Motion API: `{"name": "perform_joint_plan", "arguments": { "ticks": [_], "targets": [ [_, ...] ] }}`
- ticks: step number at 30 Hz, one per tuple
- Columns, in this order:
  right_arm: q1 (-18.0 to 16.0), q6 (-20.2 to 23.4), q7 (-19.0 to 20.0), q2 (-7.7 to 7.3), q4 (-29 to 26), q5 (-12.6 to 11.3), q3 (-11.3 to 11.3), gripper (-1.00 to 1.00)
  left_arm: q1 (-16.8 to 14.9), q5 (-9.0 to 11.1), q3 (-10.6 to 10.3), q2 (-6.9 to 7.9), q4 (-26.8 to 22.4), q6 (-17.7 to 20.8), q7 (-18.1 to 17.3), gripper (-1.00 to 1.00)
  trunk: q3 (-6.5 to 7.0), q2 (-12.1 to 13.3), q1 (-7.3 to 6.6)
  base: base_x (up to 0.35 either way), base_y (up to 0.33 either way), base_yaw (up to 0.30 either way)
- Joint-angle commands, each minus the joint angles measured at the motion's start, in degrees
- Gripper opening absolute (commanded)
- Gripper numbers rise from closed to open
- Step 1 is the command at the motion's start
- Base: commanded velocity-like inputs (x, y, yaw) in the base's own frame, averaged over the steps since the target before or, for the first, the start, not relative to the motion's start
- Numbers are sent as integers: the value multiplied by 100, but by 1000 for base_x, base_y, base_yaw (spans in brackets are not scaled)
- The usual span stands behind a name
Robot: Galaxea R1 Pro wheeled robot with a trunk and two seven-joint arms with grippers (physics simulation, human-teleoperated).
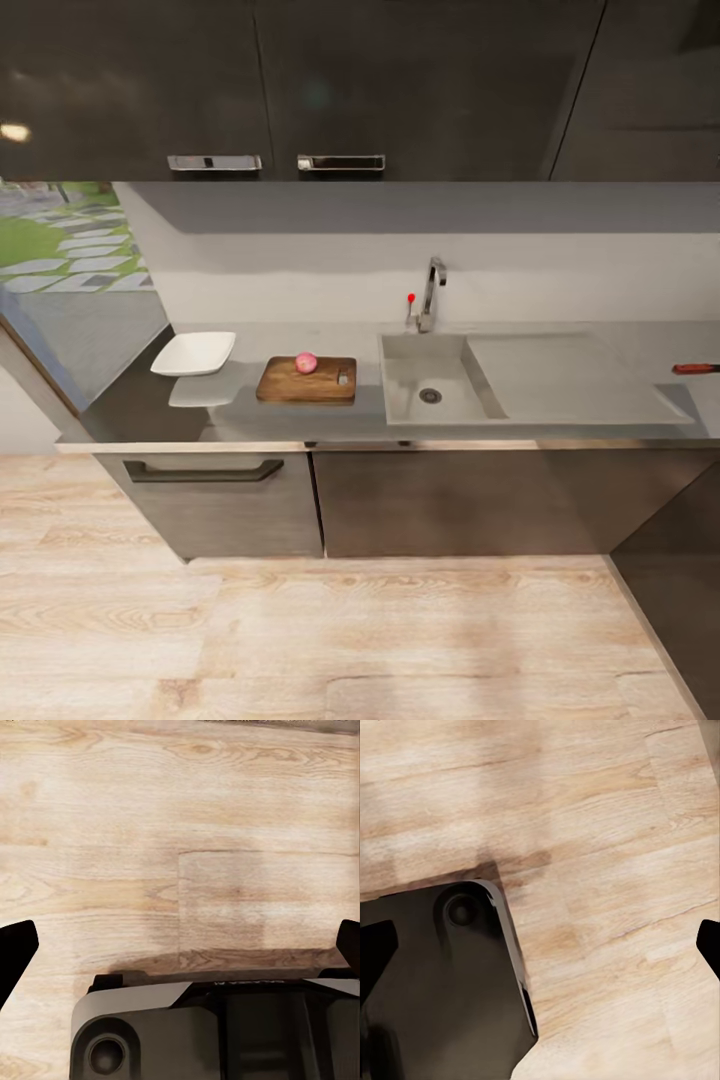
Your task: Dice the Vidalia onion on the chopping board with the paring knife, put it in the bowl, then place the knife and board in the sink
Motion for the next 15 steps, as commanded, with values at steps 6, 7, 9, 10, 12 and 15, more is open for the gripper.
{"name": "perform_joint_plan", "arguments": {
  "ticks": [6, 7, 9, 10, 12, 15],
  "targets": [
    [4, -6, 9, -2, -12, -18, -16, 100, -5, 61, -16, 2, 3, -15, -22, 100, 45, -10, 3, 0, 0, 0],
    [4, -6, 8, -2, -12, -19, -16, 100, -5, 61, -16, 1, 5, -15, -22, 100, 54, -10, 3, 0, 0, 0],
    [4, -6, 8, -2, -12, -19, -16, 100, -4, 61, -16, 0, 5, -15, -22, 100, 72, -10, 3, 0, 0, 0],
    [4, -6, 8, -2, -12, -19, -16, 100, -4, 61, -16, 0, 6, -15, -22, 100, 81, -10, 3, 0, 0, 0],
    [4, -6, 8, -3, -12, -19, -16, 100, -2, 61, -16, 1, 6, -15, -22, 100, 99, -10, 3, 0, 0, 0],
    [4, -6, 8, -3, -12, -19, -16, 100, -3, 61, -16, 3, 6, -15, -22, 100, 126, -10, 3, 0, 0, 0]
  ]
}}
